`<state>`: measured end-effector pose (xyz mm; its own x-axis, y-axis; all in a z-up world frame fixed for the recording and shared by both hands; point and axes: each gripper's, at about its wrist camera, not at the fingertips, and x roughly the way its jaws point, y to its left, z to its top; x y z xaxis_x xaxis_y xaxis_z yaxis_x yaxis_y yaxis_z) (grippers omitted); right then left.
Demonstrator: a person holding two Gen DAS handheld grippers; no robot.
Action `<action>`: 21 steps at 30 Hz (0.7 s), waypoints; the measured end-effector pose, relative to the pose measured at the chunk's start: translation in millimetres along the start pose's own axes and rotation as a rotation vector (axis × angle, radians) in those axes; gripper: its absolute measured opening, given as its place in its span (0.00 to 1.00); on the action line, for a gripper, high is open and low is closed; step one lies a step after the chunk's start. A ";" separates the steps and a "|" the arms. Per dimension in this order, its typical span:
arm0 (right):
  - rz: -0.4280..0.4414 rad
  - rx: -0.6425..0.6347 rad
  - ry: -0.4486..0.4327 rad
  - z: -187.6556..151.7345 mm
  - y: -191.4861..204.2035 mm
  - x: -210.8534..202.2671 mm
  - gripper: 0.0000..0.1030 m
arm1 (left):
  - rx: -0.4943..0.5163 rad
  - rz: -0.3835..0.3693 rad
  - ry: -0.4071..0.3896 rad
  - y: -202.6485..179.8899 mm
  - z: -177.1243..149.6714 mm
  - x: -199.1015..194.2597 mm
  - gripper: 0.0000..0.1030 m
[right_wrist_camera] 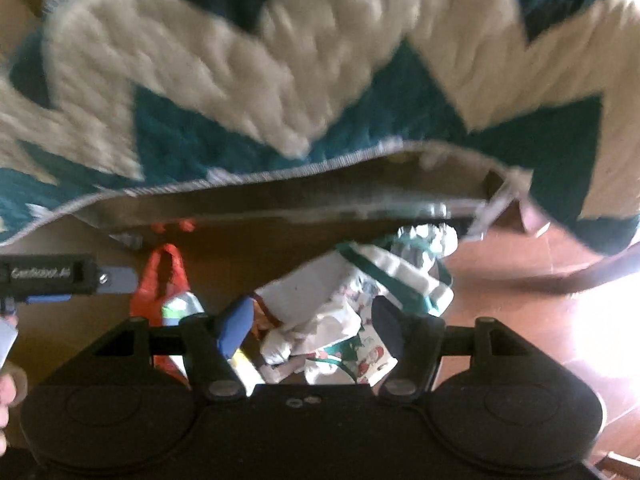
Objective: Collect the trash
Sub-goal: 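Reach both tools under the chair toward the clear plastic package and white scrap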
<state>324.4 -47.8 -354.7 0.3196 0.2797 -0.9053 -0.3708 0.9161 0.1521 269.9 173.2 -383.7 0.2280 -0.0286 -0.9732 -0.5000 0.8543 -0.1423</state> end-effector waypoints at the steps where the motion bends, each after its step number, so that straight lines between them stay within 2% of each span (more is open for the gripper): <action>1: -0.008 0.006 0.029 -0.5 -0.7 14.5 0.64 | -0.017 0.002 0.026 4.2 0.4 12.3 1.00; 5: -0.010 0.022 0.117 -3.8 -5.5 58.4 0.63 | -0.049 0.023 0.111 17.6 0.7 57.1 1.00; 12: 0.011 0.120 0.180 -8.5 -22.8 103.2 0.61 | -0.091 0.033 0.220 30.5 -3.1 114.5 1.00; 19: 0.033 0.165 0.197 -12.6 -31.0 129.9 0.60 | -0.072 0.006 0.242 22.9 -8.2 139.9 0.98; 21: 0.041 0.183 0.203 -12.4 -33.3 138.2 0.57 | -0.069 0.001 0.246 20.8 -8.1 144.1 0.89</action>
<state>370.0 -43.2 -489.8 0.1194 0.2716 -0.9550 -0.2108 0.9469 0.2429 285.5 182.6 -528.4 0.0220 -0.1605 -0.9868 -0.5580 0.8170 -0.1453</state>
